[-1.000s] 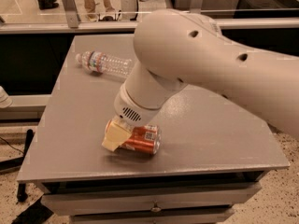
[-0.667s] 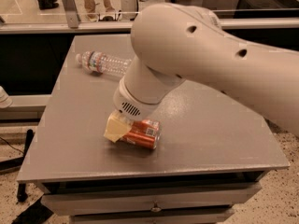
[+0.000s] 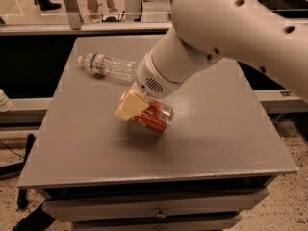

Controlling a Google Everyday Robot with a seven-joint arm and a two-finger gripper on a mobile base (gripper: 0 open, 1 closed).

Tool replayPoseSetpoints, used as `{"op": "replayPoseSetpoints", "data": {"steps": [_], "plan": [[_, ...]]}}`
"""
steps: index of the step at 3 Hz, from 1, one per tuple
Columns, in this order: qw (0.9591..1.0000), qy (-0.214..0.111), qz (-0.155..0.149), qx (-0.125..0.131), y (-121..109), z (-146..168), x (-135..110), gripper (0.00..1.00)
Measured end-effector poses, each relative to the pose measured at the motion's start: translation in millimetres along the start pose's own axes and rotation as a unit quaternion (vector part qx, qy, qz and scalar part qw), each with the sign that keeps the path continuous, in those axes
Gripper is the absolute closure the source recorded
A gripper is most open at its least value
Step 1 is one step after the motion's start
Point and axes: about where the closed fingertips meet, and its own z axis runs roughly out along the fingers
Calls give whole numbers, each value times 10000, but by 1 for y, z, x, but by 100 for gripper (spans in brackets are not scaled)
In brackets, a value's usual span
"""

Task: Place coke can upright

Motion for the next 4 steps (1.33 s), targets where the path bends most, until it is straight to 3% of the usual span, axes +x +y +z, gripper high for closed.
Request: {"op": "replayPoseSetpoints", "data": {"steps": [1,2,3,4], "plan": [[9960,-894,82,-8,-28,-21,-11,100],[9800,-1972,248,-116,-52,-36,-13,100],[9507,-3072,326,-266,-63,-60,-16,100],[9185,-3928,301,-339,-64,-81,-13,100]]}}
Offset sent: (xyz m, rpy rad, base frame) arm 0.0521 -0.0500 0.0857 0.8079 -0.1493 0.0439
